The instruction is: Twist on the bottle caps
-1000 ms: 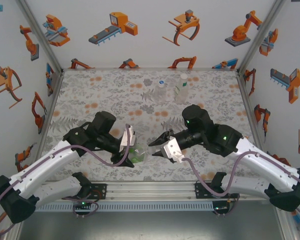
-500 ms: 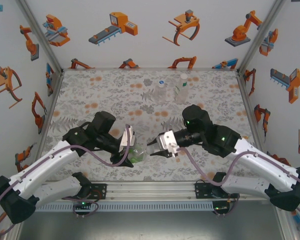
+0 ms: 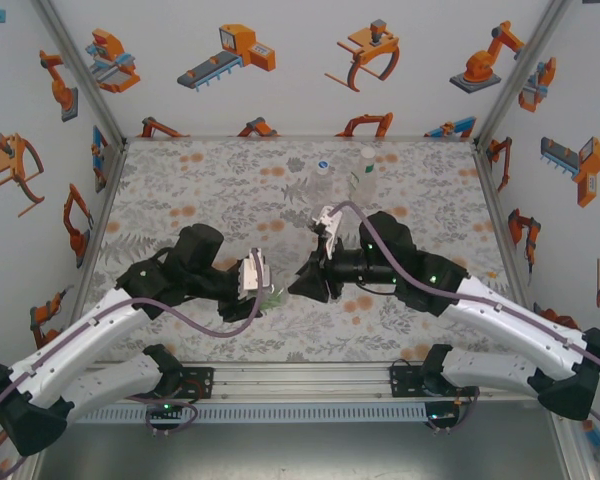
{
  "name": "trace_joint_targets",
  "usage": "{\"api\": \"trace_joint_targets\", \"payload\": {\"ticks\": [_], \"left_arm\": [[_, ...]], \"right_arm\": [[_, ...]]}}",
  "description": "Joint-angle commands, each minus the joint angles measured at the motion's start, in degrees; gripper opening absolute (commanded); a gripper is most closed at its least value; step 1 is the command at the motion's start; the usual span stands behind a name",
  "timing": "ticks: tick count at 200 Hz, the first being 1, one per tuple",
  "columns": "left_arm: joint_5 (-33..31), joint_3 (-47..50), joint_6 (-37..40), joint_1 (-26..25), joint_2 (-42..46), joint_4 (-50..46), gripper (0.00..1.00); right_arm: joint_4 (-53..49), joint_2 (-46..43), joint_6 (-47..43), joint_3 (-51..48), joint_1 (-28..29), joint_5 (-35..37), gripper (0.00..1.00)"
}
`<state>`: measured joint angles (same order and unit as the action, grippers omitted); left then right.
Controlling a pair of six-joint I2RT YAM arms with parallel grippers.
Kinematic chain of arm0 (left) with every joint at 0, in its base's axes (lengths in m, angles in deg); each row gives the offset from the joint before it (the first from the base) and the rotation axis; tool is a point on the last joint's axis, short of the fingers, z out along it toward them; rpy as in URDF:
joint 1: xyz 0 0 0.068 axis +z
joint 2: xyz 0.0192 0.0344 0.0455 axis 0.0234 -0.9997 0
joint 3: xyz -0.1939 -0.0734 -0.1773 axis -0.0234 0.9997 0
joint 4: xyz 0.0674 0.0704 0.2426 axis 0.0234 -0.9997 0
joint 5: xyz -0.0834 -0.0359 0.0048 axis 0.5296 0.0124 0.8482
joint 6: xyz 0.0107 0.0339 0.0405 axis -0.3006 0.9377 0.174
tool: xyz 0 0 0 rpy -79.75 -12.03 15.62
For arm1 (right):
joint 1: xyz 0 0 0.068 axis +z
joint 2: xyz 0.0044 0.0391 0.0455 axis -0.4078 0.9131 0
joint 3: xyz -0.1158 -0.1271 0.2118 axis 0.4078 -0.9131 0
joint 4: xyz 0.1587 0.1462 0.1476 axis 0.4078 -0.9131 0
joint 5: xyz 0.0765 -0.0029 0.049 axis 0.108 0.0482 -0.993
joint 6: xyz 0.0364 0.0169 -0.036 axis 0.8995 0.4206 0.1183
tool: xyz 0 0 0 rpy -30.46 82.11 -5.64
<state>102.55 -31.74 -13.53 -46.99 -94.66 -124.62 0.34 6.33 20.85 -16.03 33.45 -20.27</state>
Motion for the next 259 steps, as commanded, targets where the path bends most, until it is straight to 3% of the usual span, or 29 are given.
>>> {"api": "trace_joint_targets", "payload": {"ticks": [1, 51, 76, 104, 130, 146, 211, 238, 259], "left_arm": [[0.44, -0.23, -1.83, 0.03, 2.22, 9.48, 0.00], [-3.90, 1.12, -2.42, 0.03, 3.92, 11.97, 0.00], [-7.92, 1.51, -3.31, -0.05, 4.07, 12.79, 0.00], [-8.35, 1.49, -3.72, -0.25, 3.56, 13.15, 0.00], [-8.49, 1.48, -3.74, -0.37, 3.45, 13.17, 0.00], [-8.51, 1.48, -3.72, -0.36, 3.46, 13.24, 0.00], [-8.43, 1.40, -3.30, -0.32, 2.98, 12.89, 0.00], [-8.83, 1.09, -3.14, -0.27, 2.34, 12.14, 0.00], [-5.56, 0.34, -2.63, -0.23, 0.80, 10.57, 0.00]], "right_arm": [[-0.18, 3.65, 21.91, -0.93, 0.71, 6.14, 0.00], [6.34, 4.00, 46.18, -4.82, 0.50, 9.13, 0.00], [5.99, 1.41, 51.89, -6.96, -0.36, 12.87, 0.00], [11.23, 1.35, 54.49, -8.10, -1.12, 10.89, 0.00], [10.93, 2.12, 54.33, -7.33, -1.42, 10.27, 0.00], [10.56, 2.22, 53.49, -7.10, -1.80, 10.09, 0.06], [1.65, 2.54, 38.47, 0.40, -2.01, 9.64, 0.52], [-4.81, 1.86, 31.41, 4.63, -2.06, 11.53, 0.57], [-9.78, 0.86, 22.65, 7.79, -2.12, 13.32, 0.57]]}}
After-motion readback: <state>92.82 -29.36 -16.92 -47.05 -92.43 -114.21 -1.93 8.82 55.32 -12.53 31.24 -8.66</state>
